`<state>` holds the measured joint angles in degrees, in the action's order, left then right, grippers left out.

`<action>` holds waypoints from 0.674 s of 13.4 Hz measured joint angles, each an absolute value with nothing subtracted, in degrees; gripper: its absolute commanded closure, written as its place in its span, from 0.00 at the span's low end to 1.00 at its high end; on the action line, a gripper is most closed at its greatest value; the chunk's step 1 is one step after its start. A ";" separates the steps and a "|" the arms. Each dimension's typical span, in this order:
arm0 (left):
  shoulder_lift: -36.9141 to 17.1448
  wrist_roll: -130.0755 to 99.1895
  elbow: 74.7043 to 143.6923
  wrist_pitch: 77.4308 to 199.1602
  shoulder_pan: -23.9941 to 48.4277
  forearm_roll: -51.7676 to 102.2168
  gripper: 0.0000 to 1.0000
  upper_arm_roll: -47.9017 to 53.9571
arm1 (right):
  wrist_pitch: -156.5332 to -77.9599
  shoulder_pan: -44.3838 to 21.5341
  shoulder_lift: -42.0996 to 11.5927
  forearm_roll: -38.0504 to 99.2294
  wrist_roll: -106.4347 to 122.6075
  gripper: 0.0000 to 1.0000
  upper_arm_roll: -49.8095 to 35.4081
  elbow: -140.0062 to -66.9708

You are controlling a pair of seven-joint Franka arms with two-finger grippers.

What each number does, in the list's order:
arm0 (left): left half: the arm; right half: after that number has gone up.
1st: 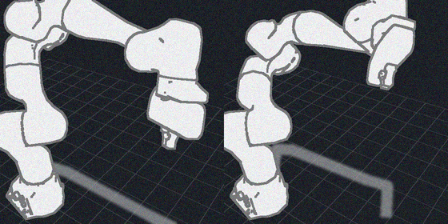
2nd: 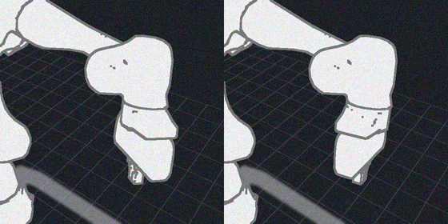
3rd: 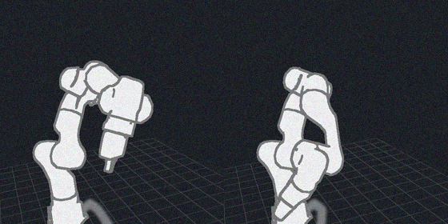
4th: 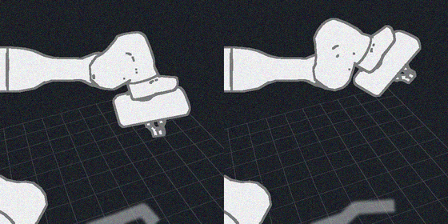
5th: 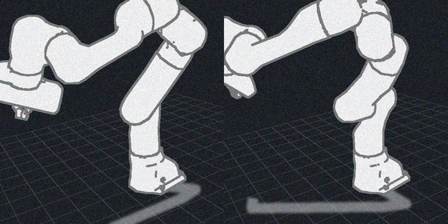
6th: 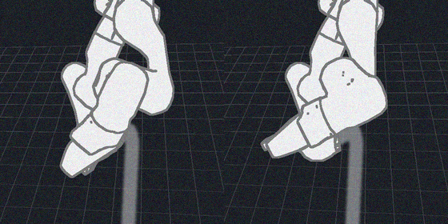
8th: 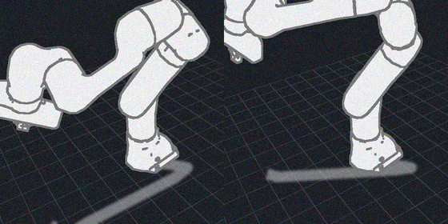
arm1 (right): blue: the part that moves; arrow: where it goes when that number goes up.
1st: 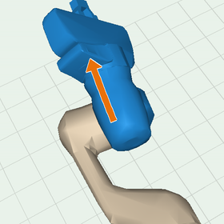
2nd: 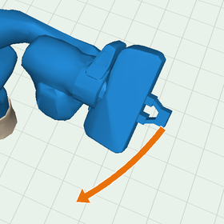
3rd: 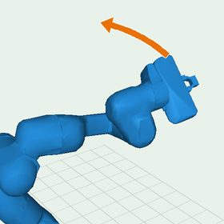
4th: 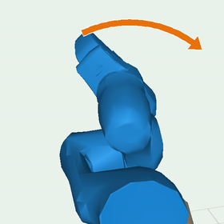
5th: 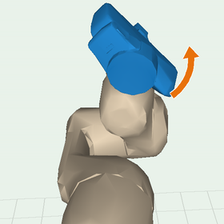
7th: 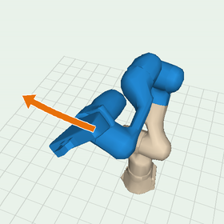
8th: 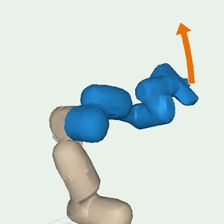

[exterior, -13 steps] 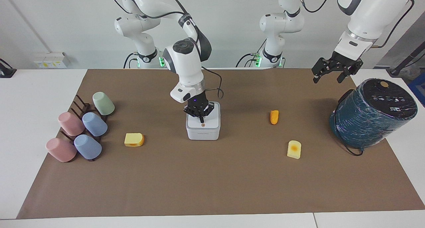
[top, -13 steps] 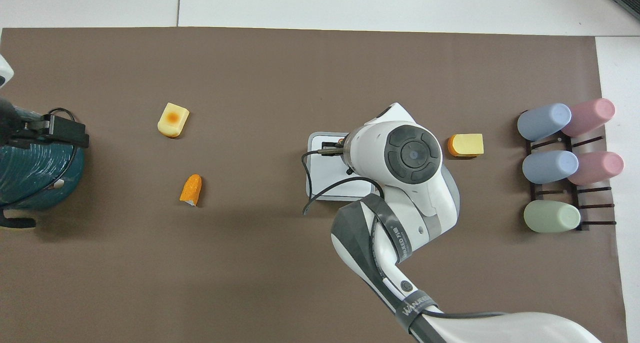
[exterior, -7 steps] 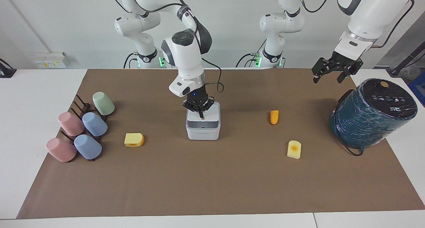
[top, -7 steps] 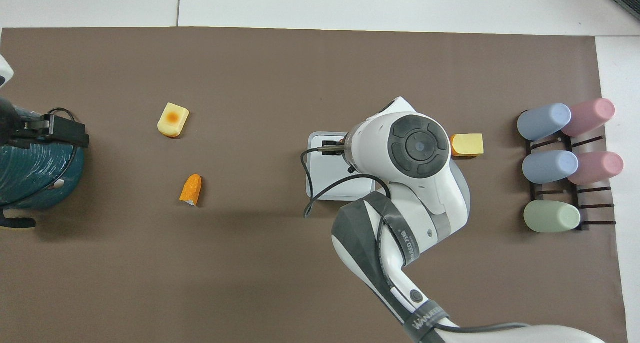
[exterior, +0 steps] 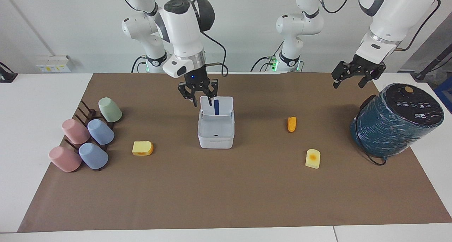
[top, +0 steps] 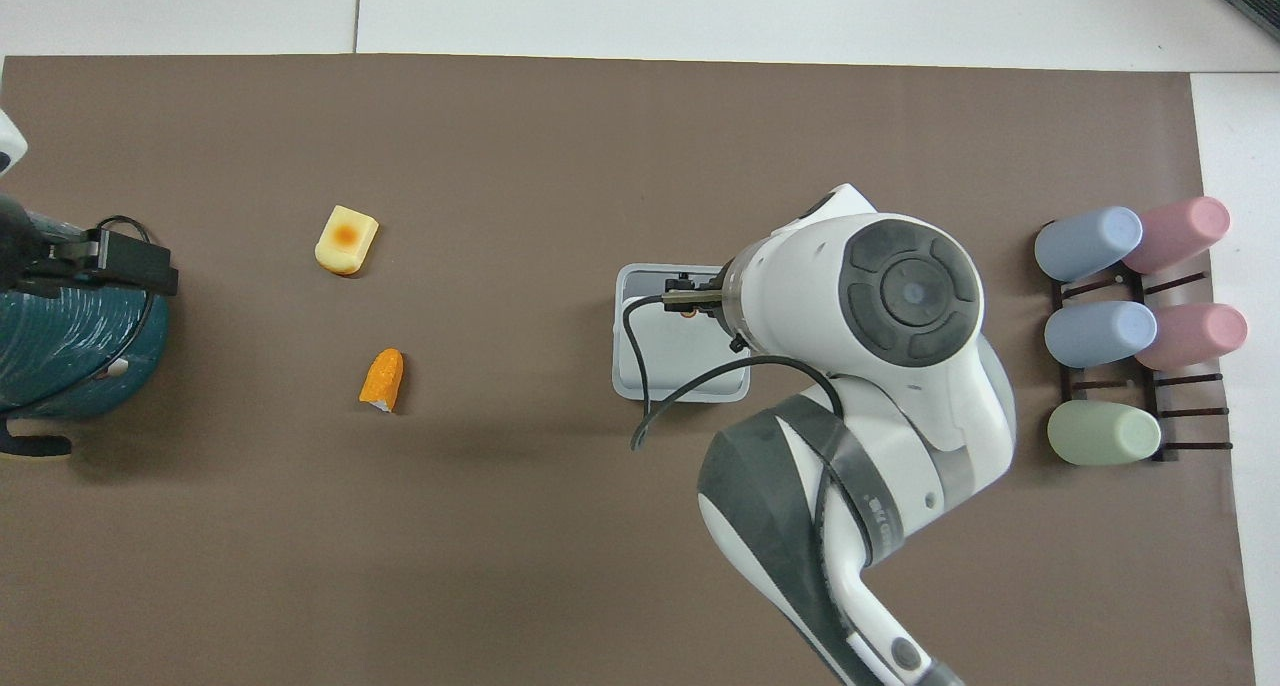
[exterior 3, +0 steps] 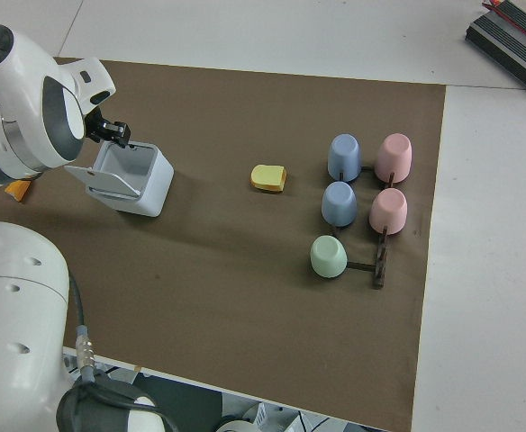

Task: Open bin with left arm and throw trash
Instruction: 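Carry the lid away with the right gripper and withdraw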

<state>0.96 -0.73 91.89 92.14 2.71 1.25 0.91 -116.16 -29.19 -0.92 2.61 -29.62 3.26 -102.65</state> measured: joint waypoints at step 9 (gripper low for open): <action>0.96 -0.73 91.89 92.15 2.71 1.25 0.00 0.93 | -111.94 -19.40 2.47 1.80 -22.98 0.00 3.52 -102.95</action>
<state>0.96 -0.73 91.89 92.15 2.71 1.25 0.93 -111.94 -19.40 2.47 1.80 -22.98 3.52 -102.95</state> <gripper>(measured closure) 0.000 0.000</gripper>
